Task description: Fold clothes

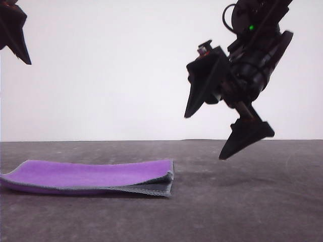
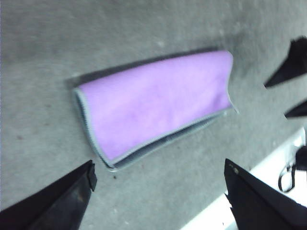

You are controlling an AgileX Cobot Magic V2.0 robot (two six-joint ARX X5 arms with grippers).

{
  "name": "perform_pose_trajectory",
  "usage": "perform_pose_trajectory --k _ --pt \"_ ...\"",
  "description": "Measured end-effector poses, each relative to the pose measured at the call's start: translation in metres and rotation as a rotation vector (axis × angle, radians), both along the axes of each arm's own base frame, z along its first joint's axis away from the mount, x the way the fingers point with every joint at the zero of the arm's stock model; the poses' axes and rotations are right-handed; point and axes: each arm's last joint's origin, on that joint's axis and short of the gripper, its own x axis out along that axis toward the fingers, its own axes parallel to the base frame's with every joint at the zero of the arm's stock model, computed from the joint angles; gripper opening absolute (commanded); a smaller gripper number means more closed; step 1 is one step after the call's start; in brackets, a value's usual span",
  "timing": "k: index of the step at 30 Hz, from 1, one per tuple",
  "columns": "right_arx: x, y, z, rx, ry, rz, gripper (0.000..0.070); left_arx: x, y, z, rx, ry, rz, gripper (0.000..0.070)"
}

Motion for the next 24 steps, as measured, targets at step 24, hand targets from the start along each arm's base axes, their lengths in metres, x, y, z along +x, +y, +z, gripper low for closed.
perform_pose_trajectory --k 24 --pt "-0.086 -0.038 0.020 -0.006 -0.466 -0.334 0.0564 0.005 0.007 0.001 0.004 -0.043 0.045 0.0516"
